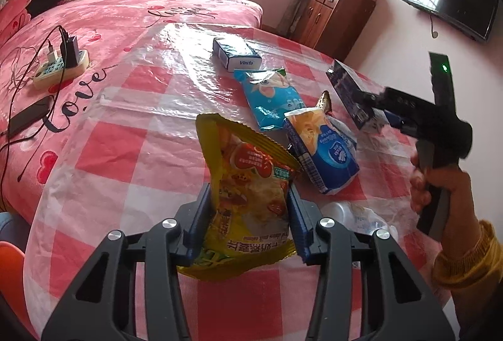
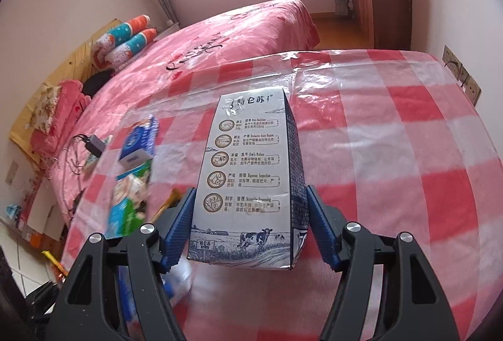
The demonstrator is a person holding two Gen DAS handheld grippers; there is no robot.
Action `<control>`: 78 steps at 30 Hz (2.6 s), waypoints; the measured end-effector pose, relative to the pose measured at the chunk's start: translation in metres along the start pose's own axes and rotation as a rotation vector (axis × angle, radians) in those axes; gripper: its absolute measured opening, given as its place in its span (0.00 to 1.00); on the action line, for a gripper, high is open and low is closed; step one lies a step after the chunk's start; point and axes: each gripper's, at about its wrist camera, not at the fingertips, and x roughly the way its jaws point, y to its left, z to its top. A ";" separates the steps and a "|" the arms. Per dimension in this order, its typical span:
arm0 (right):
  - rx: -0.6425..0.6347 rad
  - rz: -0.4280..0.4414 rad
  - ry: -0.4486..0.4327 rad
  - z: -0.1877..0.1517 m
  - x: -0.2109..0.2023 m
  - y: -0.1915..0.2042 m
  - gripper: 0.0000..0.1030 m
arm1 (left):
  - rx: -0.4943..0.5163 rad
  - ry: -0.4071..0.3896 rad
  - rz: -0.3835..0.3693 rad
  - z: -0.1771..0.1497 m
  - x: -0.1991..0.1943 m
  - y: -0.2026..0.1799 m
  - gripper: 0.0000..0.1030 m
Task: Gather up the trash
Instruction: 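Grasp the yellow snack bag with the left tool while the right tool grasps the white milk carton, then carry both items to the orange bin and open both tools to drop them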
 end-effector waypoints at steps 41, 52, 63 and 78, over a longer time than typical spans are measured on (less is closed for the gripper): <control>-0.392 0.564 0.257 -0.161 -0.088 0.293 0.66 | -0.304 -0.166 0.278 -0.109 -0.185 0.176 0.45; -0.574 0.622 0.349 -0.207 -0.068 0.389 0.67 | -0.444 -0.135 0.338 -0.152 -0.187 0.237 0.45; -0.477 0.591 0.382 -0.208 -0.035 0.374 0.84 | -0.533 -0.137 0.433 -0.179 -0.195 0.273 0.72; -0.434 0.504 0.299 -0.206 -0.062 0.311 0.84 | -0.469 -0.166 0.426 -0.157 -0.196 0.245 0.79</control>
